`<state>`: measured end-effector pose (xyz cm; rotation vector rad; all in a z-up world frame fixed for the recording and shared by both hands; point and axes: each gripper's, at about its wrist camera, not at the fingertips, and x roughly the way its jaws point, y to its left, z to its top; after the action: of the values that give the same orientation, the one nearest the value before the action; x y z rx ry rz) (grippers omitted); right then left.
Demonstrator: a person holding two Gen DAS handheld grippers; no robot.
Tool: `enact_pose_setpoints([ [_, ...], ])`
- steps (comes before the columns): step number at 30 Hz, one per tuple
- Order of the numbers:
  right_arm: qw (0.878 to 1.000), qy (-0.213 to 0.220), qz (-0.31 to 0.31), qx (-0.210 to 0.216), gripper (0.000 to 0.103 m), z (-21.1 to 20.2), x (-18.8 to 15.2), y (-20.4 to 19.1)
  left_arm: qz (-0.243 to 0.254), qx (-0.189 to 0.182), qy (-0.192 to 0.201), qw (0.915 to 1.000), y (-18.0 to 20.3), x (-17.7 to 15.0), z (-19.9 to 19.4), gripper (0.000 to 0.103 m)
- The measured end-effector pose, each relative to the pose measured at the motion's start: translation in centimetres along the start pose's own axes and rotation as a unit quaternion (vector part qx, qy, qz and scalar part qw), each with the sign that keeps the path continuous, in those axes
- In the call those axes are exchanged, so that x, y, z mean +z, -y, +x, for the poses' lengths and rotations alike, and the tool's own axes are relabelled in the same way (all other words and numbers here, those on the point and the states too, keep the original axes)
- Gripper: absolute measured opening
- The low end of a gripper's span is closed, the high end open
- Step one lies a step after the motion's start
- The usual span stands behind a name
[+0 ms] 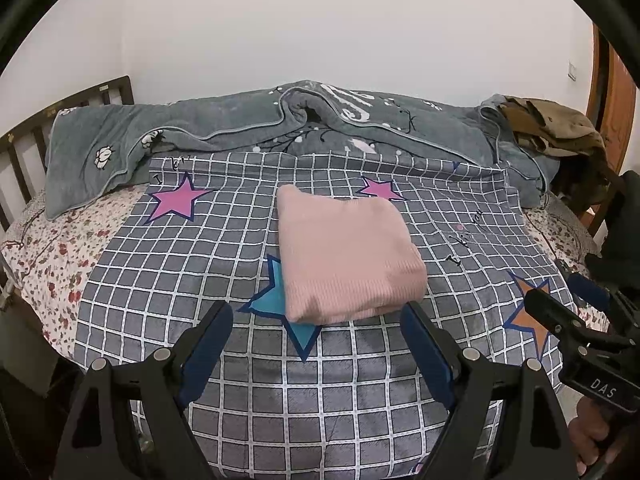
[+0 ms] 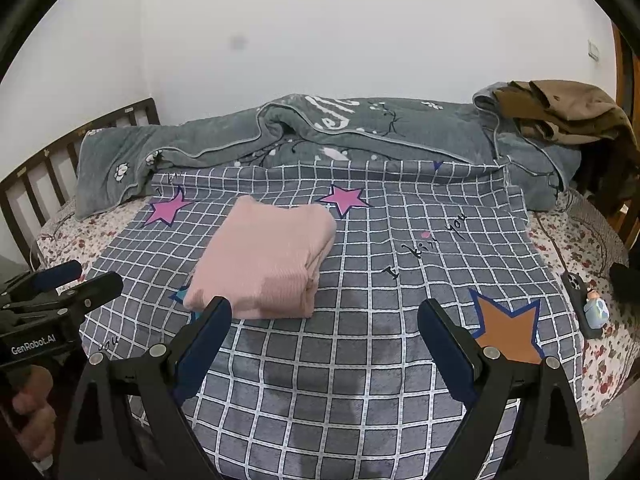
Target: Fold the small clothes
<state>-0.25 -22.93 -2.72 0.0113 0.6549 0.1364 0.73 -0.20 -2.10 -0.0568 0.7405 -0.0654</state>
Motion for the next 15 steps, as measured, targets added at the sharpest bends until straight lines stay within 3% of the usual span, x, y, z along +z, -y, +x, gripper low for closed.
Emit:
enact_pose_setpoints([
  [15, 1.0, 0.003, 0.001, -0.001, 0.093, -0.12, 0.18, 0.23, -0.001, 0.0, 0.001, 1.0, 0.06, 0.0, 0.01, 0.085],
])
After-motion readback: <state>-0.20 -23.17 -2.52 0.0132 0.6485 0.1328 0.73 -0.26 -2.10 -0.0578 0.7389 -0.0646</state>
